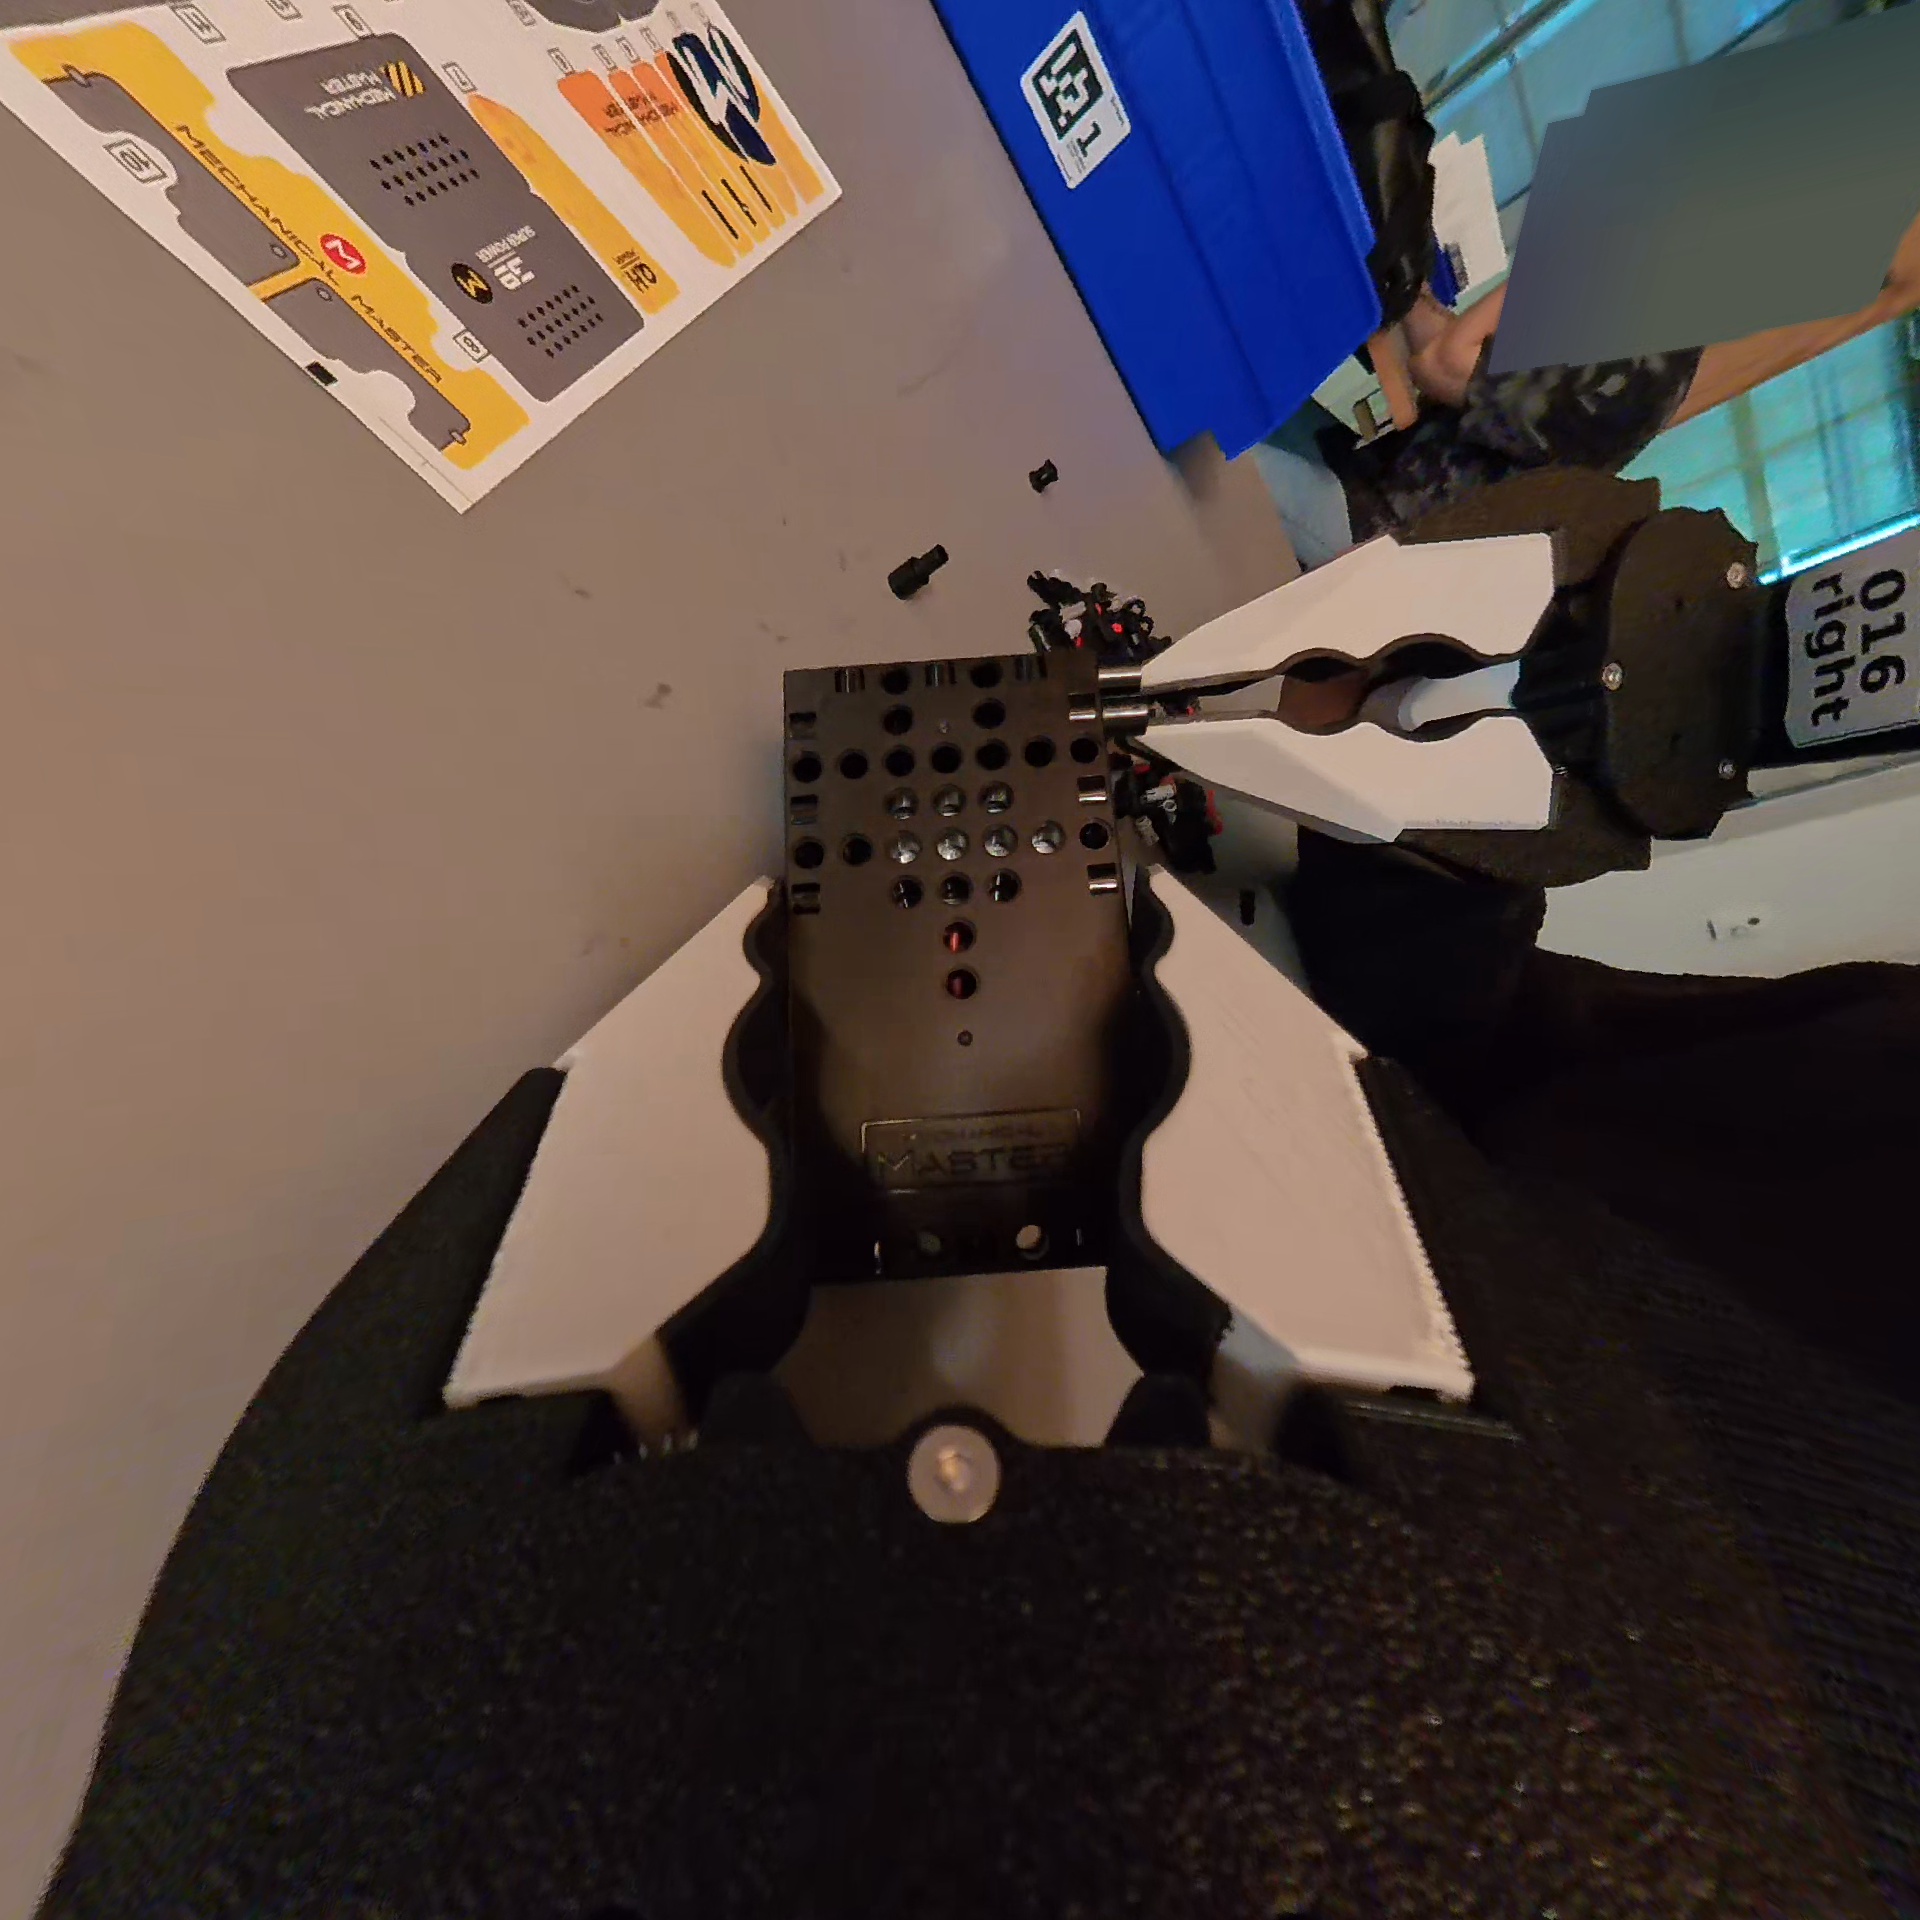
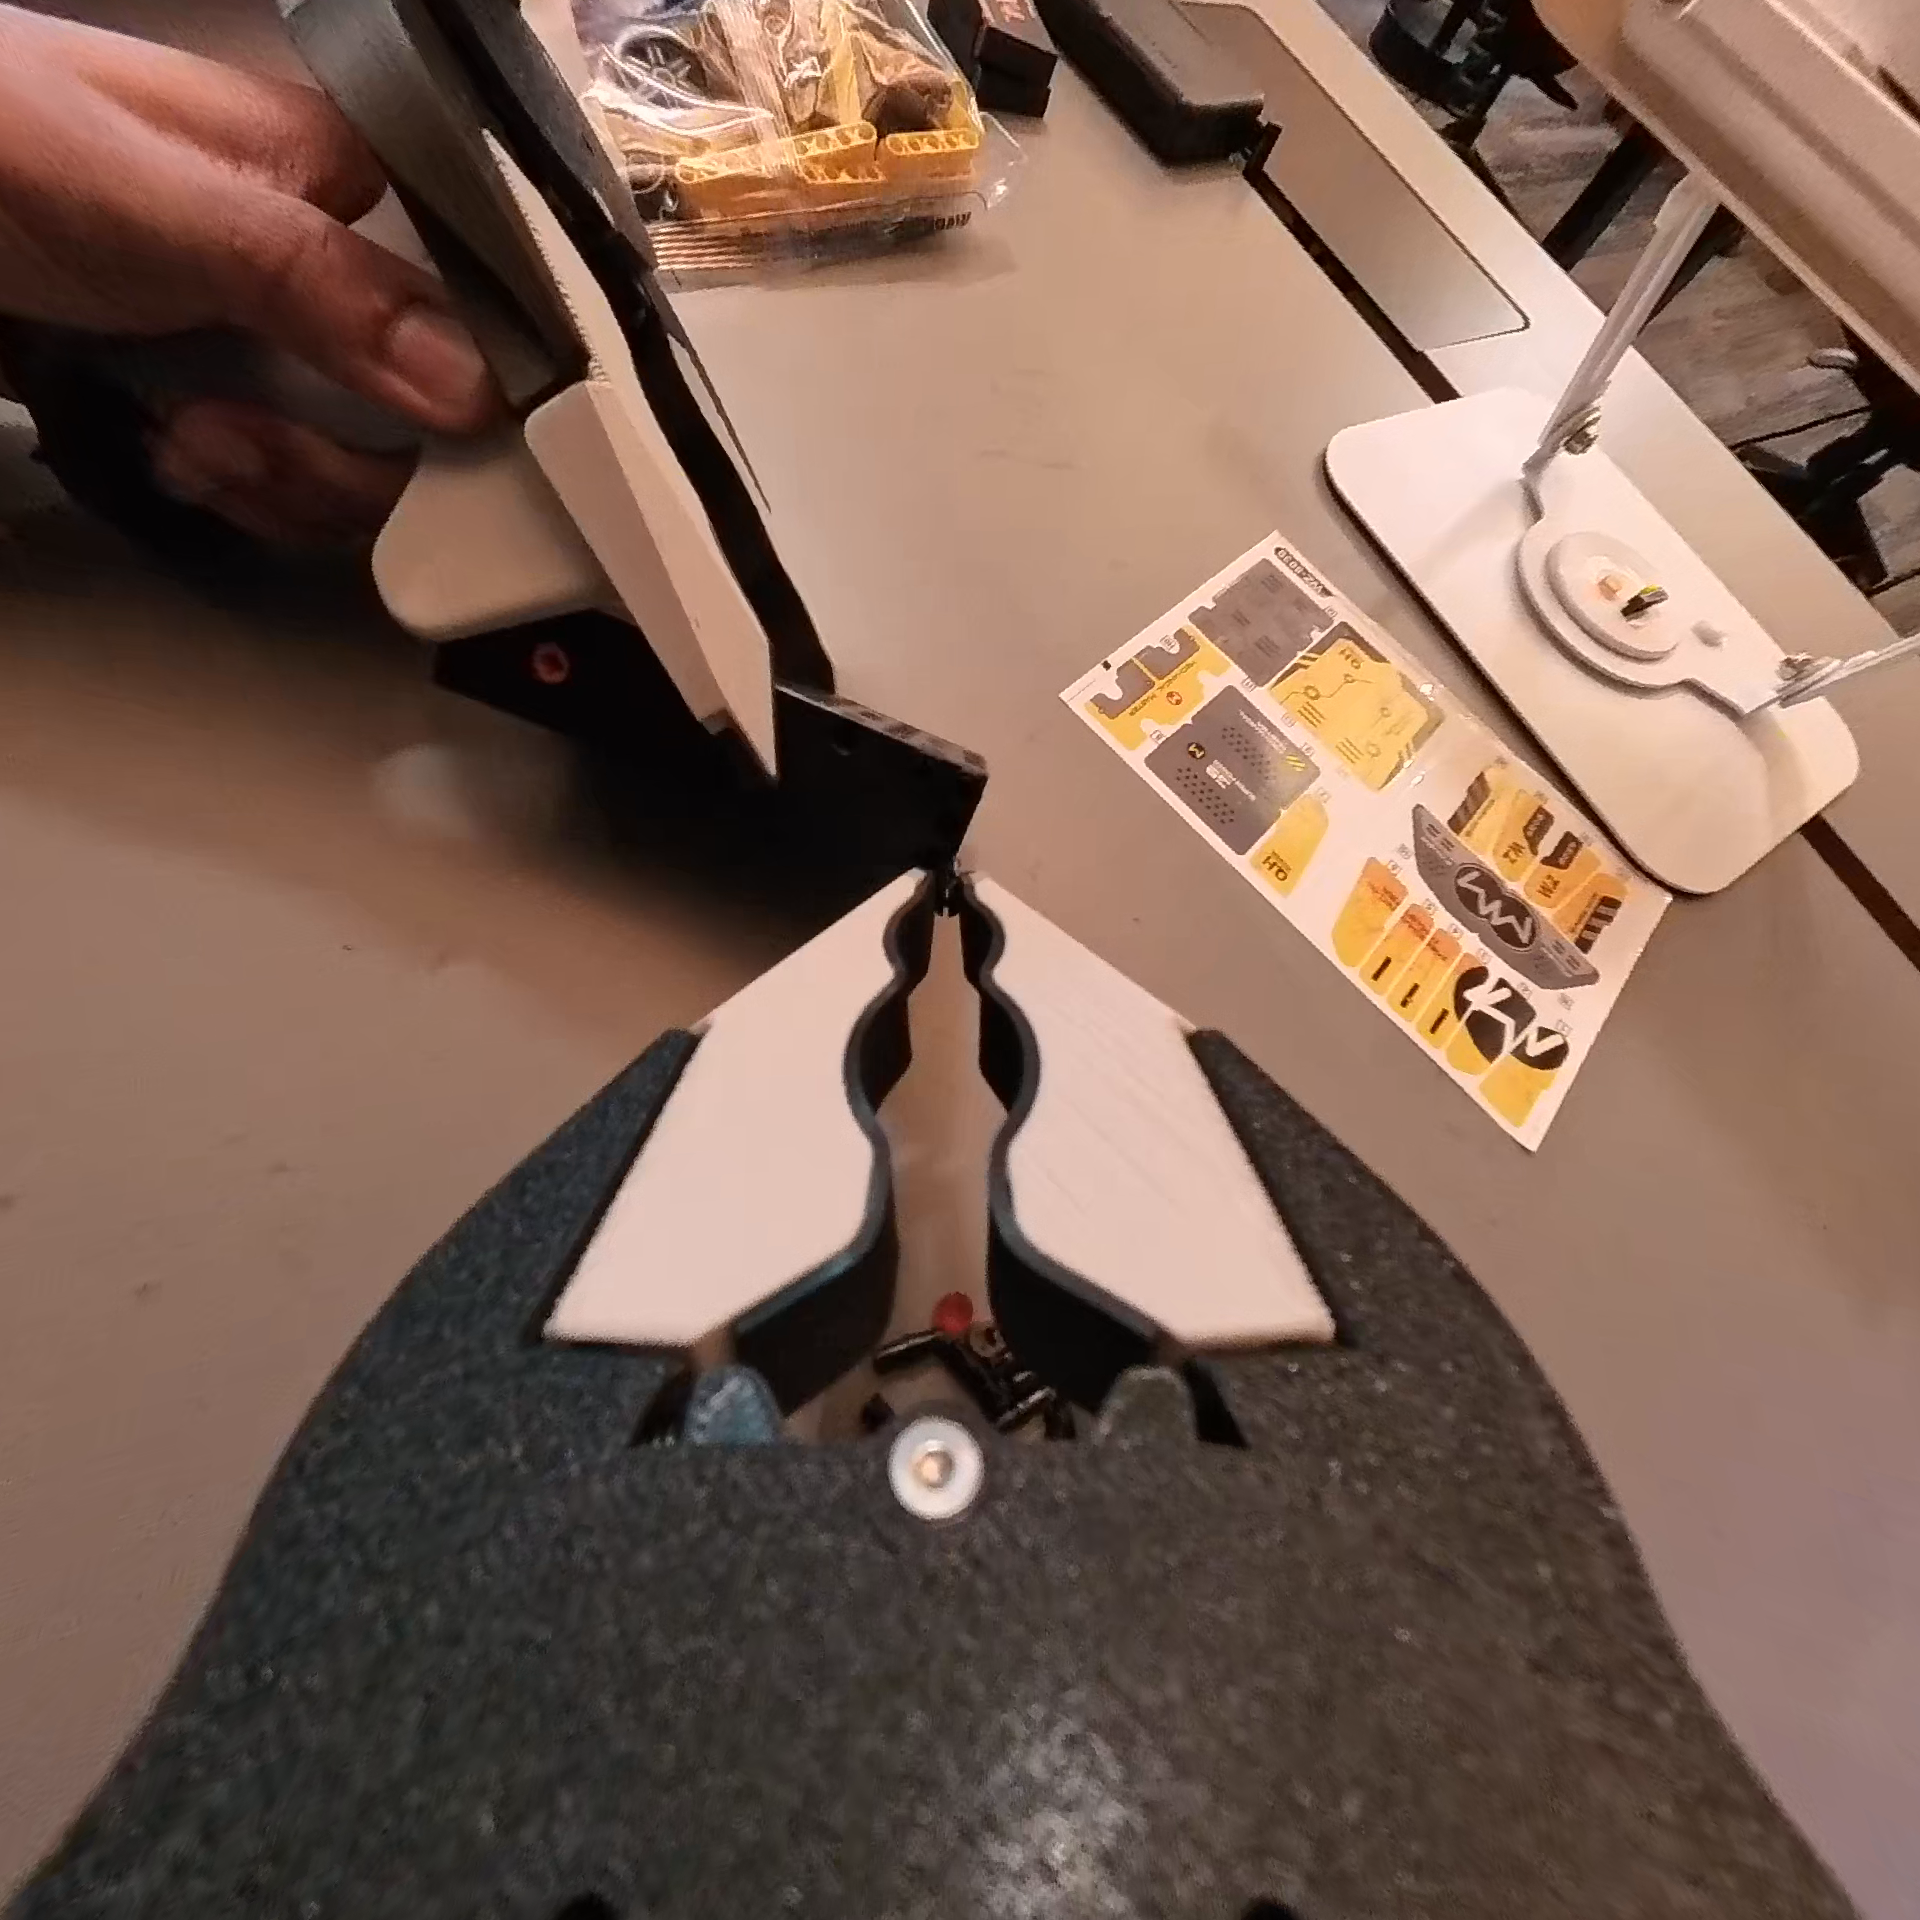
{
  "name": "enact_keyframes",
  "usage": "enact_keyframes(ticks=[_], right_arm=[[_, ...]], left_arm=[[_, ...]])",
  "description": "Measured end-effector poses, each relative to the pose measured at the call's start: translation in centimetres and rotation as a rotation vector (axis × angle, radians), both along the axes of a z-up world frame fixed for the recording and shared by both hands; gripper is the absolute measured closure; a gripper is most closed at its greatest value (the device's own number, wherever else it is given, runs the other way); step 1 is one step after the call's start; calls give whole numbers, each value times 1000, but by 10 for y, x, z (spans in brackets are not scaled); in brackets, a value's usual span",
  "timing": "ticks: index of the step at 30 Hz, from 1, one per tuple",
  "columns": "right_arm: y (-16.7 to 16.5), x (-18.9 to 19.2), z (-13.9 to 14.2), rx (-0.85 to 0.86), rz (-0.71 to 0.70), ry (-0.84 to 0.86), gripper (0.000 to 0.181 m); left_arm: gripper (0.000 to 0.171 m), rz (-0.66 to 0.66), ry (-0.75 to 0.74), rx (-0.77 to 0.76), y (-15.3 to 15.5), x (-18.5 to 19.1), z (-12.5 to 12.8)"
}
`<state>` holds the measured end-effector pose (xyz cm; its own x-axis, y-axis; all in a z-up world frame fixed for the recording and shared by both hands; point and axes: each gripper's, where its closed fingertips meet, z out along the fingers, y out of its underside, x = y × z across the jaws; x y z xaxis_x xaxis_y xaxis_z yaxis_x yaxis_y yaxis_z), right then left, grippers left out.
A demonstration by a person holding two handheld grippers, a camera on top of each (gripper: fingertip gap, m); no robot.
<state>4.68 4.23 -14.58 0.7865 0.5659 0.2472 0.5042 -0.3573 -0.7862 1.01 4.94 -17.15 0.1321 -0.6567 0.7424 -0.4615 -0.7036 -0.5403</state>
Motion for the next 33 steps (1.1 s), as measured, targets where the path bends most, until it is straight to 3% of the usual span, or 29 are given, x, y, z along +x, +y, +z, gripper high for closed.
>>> enact_keyframes(ticks=[24, 33], right_arm=[[-4, 1, -5, 151, 47, -366, 177], [-6, -3, -1, 164, 63, -353, 177]], left_arm=[[106, 31, 58, 116, -2, 2, -4], [106, 32, 59, 122, -3, 2, -4]])
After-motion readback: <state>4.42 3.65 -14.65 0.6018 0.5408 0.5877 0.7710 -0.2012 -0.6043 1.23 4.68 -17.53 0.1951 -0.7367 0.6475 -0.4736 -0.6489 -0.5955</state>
